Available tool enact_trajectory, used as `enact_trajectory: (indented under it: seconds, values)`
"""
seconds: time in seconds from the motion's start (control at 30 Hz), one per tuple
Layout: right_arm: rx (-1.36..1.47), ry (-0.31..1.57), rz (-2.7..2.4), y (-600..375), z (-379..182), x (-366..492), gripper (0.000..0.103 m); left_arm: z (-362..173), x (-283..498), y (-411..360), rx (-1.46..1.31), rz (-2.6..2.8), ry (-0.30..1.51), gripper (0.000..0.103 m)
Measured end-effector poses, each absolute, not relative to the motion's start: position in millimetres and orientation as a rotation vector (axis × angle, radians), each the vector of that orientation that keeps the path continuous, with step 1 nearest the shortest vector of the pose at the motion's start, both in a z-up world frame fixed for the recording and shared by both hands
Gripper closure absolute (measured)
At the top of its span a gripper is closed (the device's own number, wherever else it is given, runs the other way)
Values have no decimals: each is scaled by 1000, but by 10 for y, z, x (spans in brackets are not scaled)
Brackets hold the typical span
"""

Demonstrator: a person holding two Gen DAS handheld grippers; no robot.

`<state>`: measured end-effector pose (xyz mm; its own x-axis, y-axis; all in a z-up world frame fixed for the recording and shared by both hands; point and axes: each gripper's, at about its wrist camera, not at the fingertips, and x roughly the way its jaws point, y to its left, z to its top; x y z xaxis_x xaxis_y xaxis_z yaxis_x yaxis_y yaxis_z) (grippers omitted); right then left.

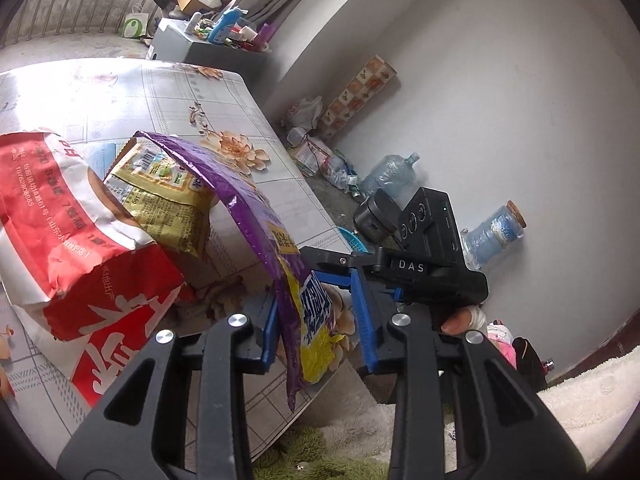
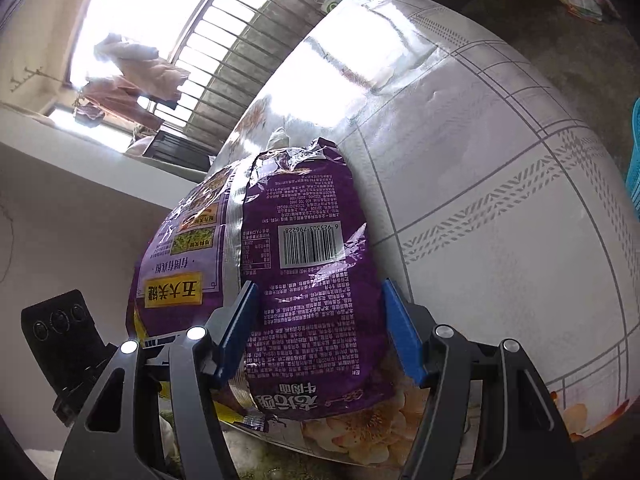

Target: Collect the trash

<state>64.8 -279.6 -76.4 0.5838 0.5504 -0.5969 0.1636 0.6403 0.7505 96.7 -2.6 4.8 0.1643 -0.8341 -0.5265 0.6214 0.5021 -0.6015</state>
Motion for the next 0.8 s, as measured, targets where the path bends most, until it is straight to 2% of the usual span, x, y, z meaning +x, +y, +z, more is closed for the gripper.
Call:
enact_trajectory:
  seconds: [0.03, 0.13, 0.5, 0.8]
  values:
    - [869, 934, 256, -2819, -738, 631, 41, 64, 979, -45, -271, -1059, 928, 86]
    - [857, 909, 242, -2876, -681, 576, 41, 160, 989, -114, -263, -1085, 891, 95]
    - [888, 885, 211, -3035, -717, 432, 41, 391, 930, -818, -90, -1213, 853, 97]
    - [995, 794, 68, -3634, -776, -46, 41, -69, 968, -1348, -36, -1260, 976, 97]
